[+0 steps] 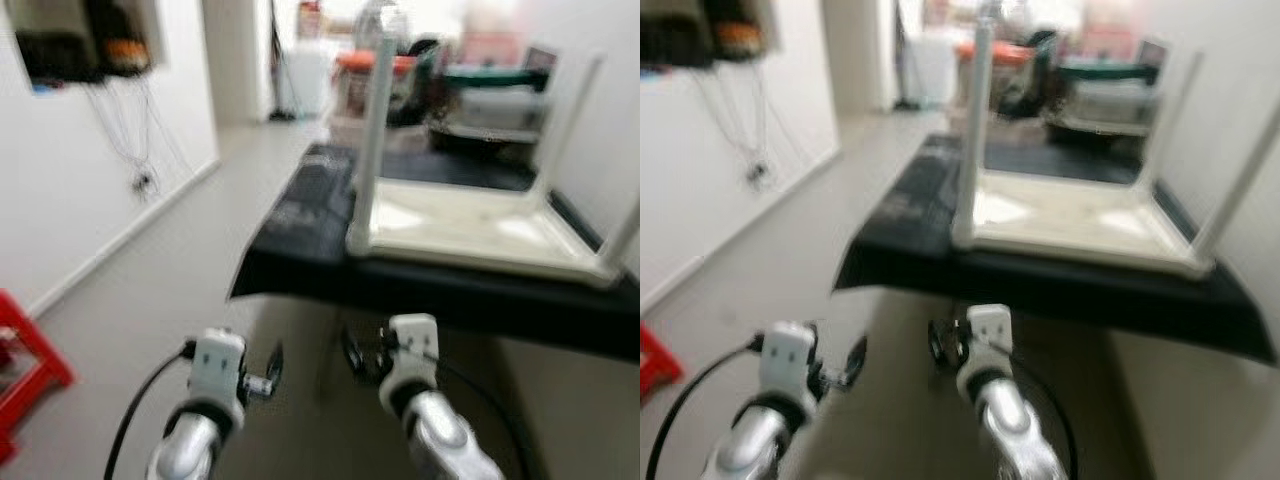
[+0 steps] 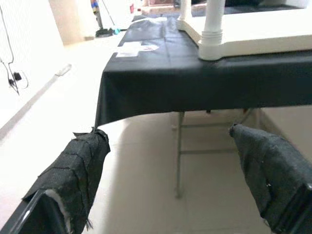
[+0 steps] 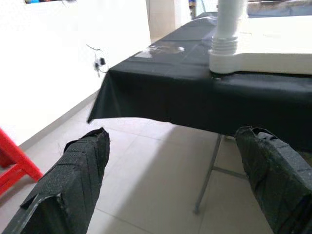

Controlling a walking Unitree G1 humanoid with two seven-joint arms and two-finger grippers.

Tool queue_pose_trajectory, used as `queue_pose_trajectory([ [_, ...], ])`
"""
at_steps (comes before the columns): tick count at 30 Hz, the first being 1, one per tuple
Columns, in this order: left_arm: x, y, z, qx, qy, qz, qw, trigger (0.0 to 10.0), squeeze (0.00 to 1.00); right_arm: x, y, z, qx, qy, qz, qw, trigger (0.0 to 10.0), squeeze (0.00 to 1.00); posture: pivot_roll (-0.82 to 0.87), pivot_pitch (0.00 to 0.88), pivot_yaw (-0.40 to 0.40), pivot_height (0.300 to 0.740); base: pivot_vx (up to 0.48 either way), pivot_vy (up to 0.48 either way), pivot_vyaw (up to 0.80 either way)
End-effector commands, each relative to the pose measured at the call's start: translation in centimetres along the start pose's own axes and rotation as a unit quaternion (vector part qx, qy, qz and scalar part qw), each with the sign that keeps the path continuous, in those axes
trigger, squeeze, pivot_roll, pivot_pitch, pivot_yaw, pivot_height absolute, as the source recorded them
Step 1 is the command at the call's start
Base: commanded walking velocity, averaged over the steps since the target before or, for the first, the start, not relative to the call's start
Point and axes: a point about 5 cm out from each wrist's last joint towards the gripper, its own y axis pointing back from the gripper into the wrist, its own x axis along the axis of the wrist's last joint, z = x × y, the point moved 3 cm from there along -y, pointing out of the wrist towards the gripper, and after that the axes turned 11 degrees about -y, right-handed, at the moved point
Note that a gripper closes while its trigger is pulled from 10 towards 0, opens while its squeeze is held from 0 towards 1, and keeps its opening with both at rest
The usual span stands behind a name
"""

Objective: Building children table

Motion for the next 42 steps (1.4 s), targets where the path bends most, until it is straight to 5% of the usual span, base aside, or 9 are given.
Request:
queue_pose_trajectory([
  [1, 0.6, -0.1, -0.5, 0.018, -0.008, 0.017, 1.0, 10.0, 0.0, 0.4, 0.0, 0.6, -0.01, -0.001, 0.013, 1.0, 10.0, 0.0, 0.08, 0.0, -0.038, 0.74, 0.0, 0.0, 0.0],
  [3, 1.1, 0.2, -2.1, 0.066, -0.018, 0.028, 0.997, 10.0, 0.0, 0.6, 0.1, 0.8, -0.017, 0.0, 0.022, 1.0, 10.0, 0.0, 0.07, 0.0, -0.033, 0.74, 0.0, 0.0, -0.33],
  [8, 1.3, 0.3, -2.9, 0.085, -0.024, 0.031, 0.996, 10.0, 0.0, 0.7, 0.0, 0.8, -0.017, 0.002, 0.024, 1.0, 10.0, 0.0, 0.08, 0.0, -0.034, 0.74, 0.0, 0.0, -0.75],
  [16, 2.4, 0.5, -7.2, 0.181, -0.046, 0.048, 0.981, 10.0, 0.0, 1.1, -0.4, 1.6, -0.037, 0.004, 0.033, 0.999, 10.0, 0.0, 0.08, 0.0, -0.042, 0.74, 0.0, 0.0, -0.2],
  [21, 2.6, 0.6, -8.7, 0.204, -0.049, 0.05, 0.977, 10.0, 0.0, 1.4, -0.7, 2.0, -0.041, 0.008, 0.039, 0.998, 10.0, 0.0, 0.09, 0.0, -0.043, 0.74, 0.0, 0.0, 0.0],
  [34, 2.3, 0.1, -5.3, 0.142, -0.037, 0.051, 0.988, 10.0, 0.0, 0.8, -1.0, 2.0, -0.04, 0.007, 0.033, 0.999, 10.0, 0.0, 0.08, 0.0, -0.043, 0.74, 0.219, 0.0, 0.0],
  [42, 2.2, 0.0, -4.9, 0.132, -0.036, 0.051, 0.989, 10.0, 0.0, 0.5, -1.0, 2.0, -0.04, 0.007, 0.031, 0.999, 10.0, 0.0, 0.09, 0.0, -0.041, 0.74, 0.282, 0.0, 0.0],
])
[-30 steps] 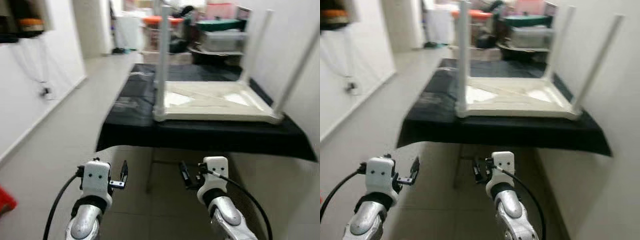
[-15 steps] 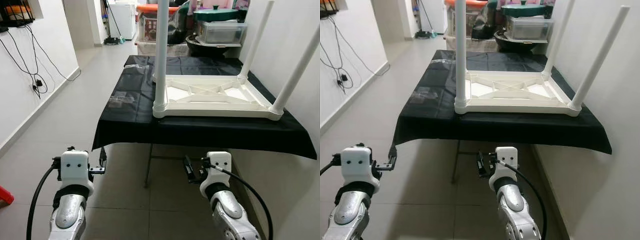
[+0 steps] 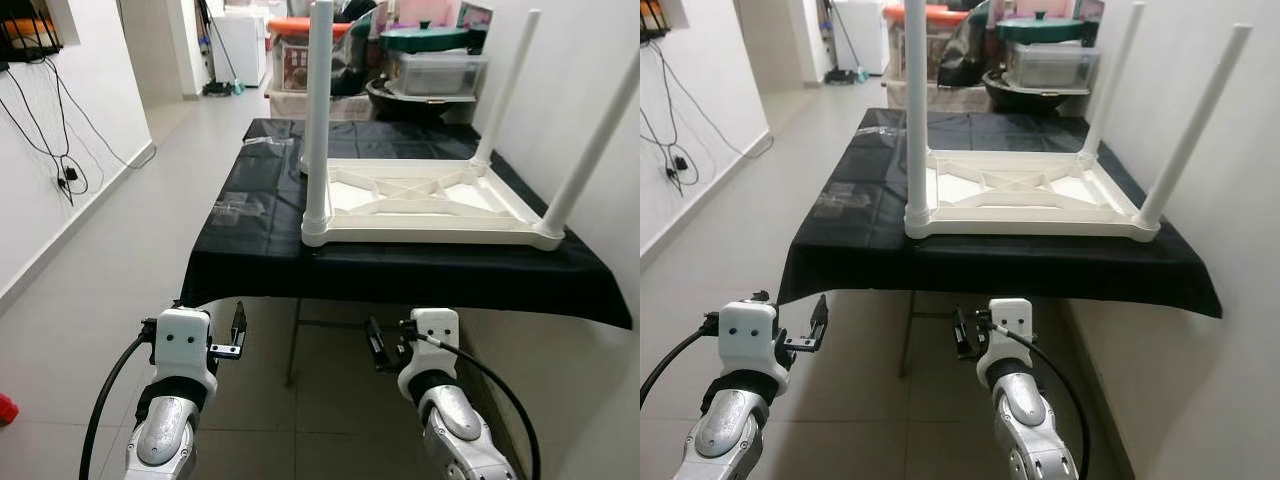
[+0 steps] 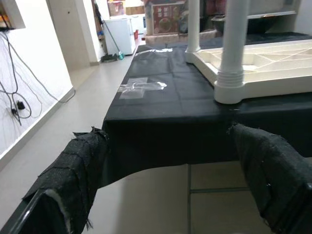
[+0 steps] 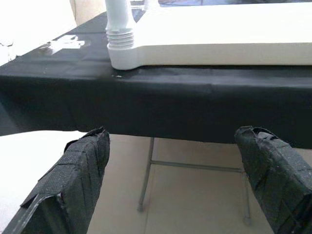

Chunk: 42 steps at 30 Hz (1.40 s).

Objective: Building children table

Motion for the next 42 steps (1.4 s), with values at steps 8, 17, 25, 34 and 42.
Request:
queue_pose_trajectory([
  [8, -0.5, 0.3, 0.7, -0.015, -0.003, -0.006, 1.0, 10.0, 0.0, 0.0, -0.1, 0.0, 0.001, -0.003, 0.007, 1.0, 10.0, 0.0, 0.08, 0.0, -0.041, 0.74, 0.297, 0.0, 0.0],
  [17, -0.5, 0.5, 1.0, -0.023, -0.001, -0.005, 1.0, 10.0, 0.0, 0.0, -0.1, 0.0, 0.001, -0.003, 0.009, 1.0, 10.0, 0.0, 0.09, 0.0, -0.043, 0.74, 0.296, 0.0, 0.0],
  [25, -0.4, 0.5, 1.1, -0.024, -0.001, -0.004, 1.0, 10.0, 0.0, 0.2, -0.3, -0.1, 0.003, -0.006, 0.012, 1.0, 10.0, 0.0, 0.09, 0.0, -0.042, 0.74, 0.295, 0.0, 0.0],
  [34, -0.4, 0.5, 1.1, -0.023, 0.002, -0.002, 1.0, 10.0, 0.0, 0.9, -0.8, 0.3, -0.004, -0.011, 0.023, 1.0, 10.0, 0.0, 0.09, 0.0, -0.046, 0.74, 0.298, 0.0, 0.0],
  [42, -0.3, 0.5, 1.3, -0.028, 0.007, -0.001, 1.0, 10.0, 0.0, 1.2, -0.9, 0.7, -0.012, -0.014, 0.026, 0.999, 10.0, 0.0, 0.09, 0.0, -0.045, 0.74, 0.298, 0.0, 0.0],
])
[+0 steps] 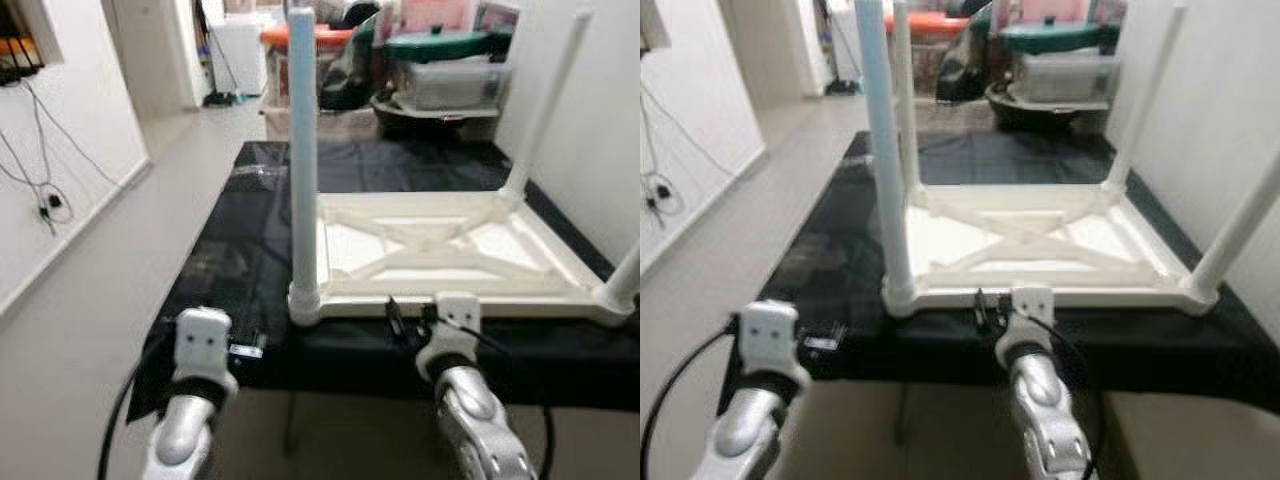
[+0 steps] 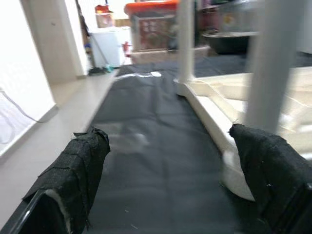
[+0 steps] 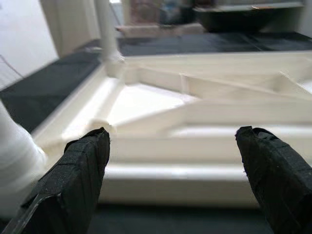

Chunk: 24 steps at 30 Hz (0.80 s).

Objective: Building children table

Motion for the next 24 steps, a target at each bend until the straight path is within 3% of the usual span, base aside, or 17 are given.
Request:
queue_pose_trajectory([
  [1, -0.3, 0.0, -0.2, -0.002, -0.005, -0.007, 1.0, 10.0, 0.0, 0.0, -0.1, -0.5, 0.005, -0.008, 0.001, 1.0, 10.0, 0.0, 0.09, 0.0, -0.046, 0.74, 0.0, 0.0, 0.0],
  [10, -0.3, 0.1, 0.2, -0.01, 0.001, -0.008, 1.0, 10.0, 0.0, 0.5, -0.5, 0.2, -0.013, -0.003, 0.012, 1.0, 10.0, 0.0, 0.09, 0.0, -0.043, 0.74, 0.0, 0.0, 0.0],
  [15, -0.3, 0.3, 0.5, -0.02, 0.007, -0.009, 1.0, 10.0, 0.0, 1.2, -1.8, 1.6, -0.009, -0.031, 0.007, 0.999, 10.0, 0.0, 0.09, 0.0, -0.043, 0.74, 0.0, 0.0, 0.0],
  [24, -0.7, 1.1, 2.4, -0.085, 0.042, -0.021, 0.995, 10.0, 0.0, 3.3, -3.2, 3.8, 0.038, 0.005, 0.0, 0.999, 10.0, 0.0, 0.09, 0.0, -0.045, 0.74, 0.0, 0.0, 0.0],
])
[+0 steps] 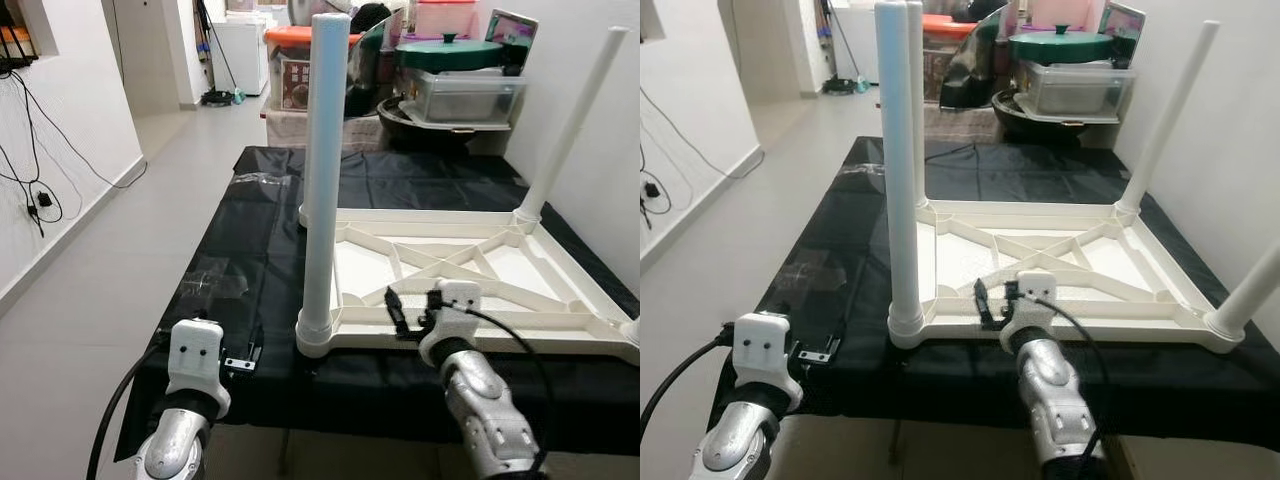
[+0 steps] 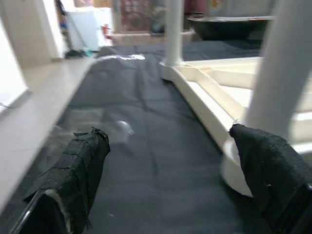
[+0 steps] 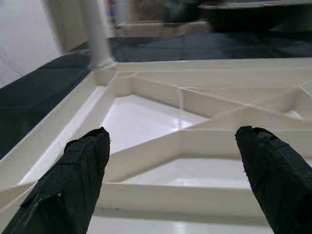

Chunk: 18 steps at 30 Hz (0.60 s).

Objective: Building children table

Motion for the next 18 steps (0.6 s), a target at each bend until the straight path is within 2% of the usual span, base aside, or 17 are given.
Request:
queue_pose_trajectory([
  [1, -0.2, 0.4, 1.4, -0.045, 0.021, -0.008, 0.999, 10.0, 0.0, 1.2, -0.6, 0.6, 0.051, 0.022, -0.019, 0.998, 10.0, 0.0, 0.09, 0.0, -0.042, 0.74, 0.0, 0.0, 0.0],
  [3, -0.2, 0.4, 1.4, -0.045, 0.021, -0.008, 0.999, 10.0, 0.0, 1.2, -0.6, 0.6, 0.051, 0.022, -0.019, 0.998, 10.0, 0.0, 0.09, 0.0, -0.042, 0.74, 0.0, 0.0, 0.0],
  [4, -0.4, 0.6, 2.1, -0.068, 0.029, -0.011, 0.997, 10.0, 0.0, 1.7, -0.8, 1.2, 0.083, 0.047, -0.046, 0.994, 10.0, 0.0, 0.09, 0.0, -0.041, 0.74, 0.0, 0.0, 0.0],
  [5, -0.6, 0.8, 2.8, -0.091, 0.027, -0.014, 0.995, 10.0, 0.0, 2.0, -0.7, 1.7, 0.123, 0.091, -0.082, 0.985, 10.0, 0.0, 0.08, 0.0, -0.036, 0.74, 0.0, 0.0, 0.0],
  [6, -0.6, 0.8, 2.8, -0.091, 0.027, -0.014, 0.995, 10.0, 0.0, 2.0, -0.7, 1.7, 0.123, 0.091, -0.082, 0.985, 10.0, 0.0, 0.08, 0.0, -0.036, 0.74, 0.0, 0.0, 0.0],
  [7, -0.7, 0.9, 3.3, -0.108, 0.025, -0.013, 0.994, 10.0, 0.0, 2.0, -0.5, 1.9, 0.166, 0.12, -0.116, 0.972, 10.0, 0.0, 0.08, 0.0, -0.032, 0.74, 0.0, 0.0, 0.0],
  [8, -0.7, 0.9, 3.3, -0.108, 0.025, -0.013, 0.994, 10.0, 0.0, 2.0, -0.5, 1.9, 0.166, 0.12, -0.116, 0.972, 10.0, 0.0, 0.08, 0.0, -0.032, 0.74, 0.0, 0.0, 0.0],
  [9, -0.8, 1.0, 3.6, -0.118, 0.022, -0.012, 0.993, 10.0, 0.0, 2.0, -0.2, 1.9, 0.192, 0.134, -0.137, 0.962, 10.0, 0.0, 0.08, 0.0, -0.035, 0.74, 0.0, 0.0, 0.0],
  [10, -0.8, 1.0, 3.6, -0.118, 0.022, -0.012, 0.993, 10.0, 0.0, 2.0, -0.2, 1.9, 0.192, 0.134, -0.137, 0.962, 10.0, 0.0, 0.08, 0.0, -0.035, 0.74, 0.0, 0.0, 0.0],
  [12, -0.8, 1.1, 3.8, -0.129, 0.022, -0.011, 0.991, 10.0, 0.0, 1.8, 0.8, 0.4, 0.296, 0.121, -0.186, 0.929, 10.0, 0.0, 0.08, 0.0, -0.036, 0.74, 0.0, 0.0, 0.0],
  [14, -0.8, 1.1, 3.8, -0.129, 0.022, -0.011, 0.991, 10.0, 0.0, 1.8, 0.8, 0.4, 0.296, 0.121, -0.186, 0.929, 10.0, 0.0, 0.08, 0.0, -0.036, 0.74, 0.0, 0.0, 0.0],
  [15, -0.8, 1.1, 3.9, -0.134, 0.023, -0.011, 0.991, 10.0, 0.0, 1.8, 1.2, -0.5, 0.347, 0.111, -0.204, 0.909, 10.0, 0.0, 0.09, 0.0, -0.04, 0.74, 0.0, 0.0, 0.0],
  [16, -0.8, 1.1, 3.9, -0.134, 0.023, -0.011, 0.991, 10.0, 0.0, 1.8, 1.2, -0.5, 0.347, 0.111, -0.204, 0.909, 10.0, 0.0, 0.09, 0.0, -0.04, 0.74, 0.0, 0.0, 0.0],
  [17, -0.8, 1.2, 4.0, -0.138, 0.02, -0.009, 0.99, 10.0, 0.0, 2.1, 1.2, -1.4, 0.383, 0.1, -0.208, 0.894, 10.0, 0.14, 0.09, 0.0, -0.042, 0.74, 0.0, 0.0, 0.0],
  [18, -0.8, 1.2, 4.0, -0.14, 0.019, -0.007, 0.99, 10.0, 0.0, 2.4, 0.6, -2.2, 0.397, 0.087, -0.2, 0.892, 10.0, 1.0, 0.1, 0.0, -0.042, 0.74, 0.0, 0.0, 0.0],
])
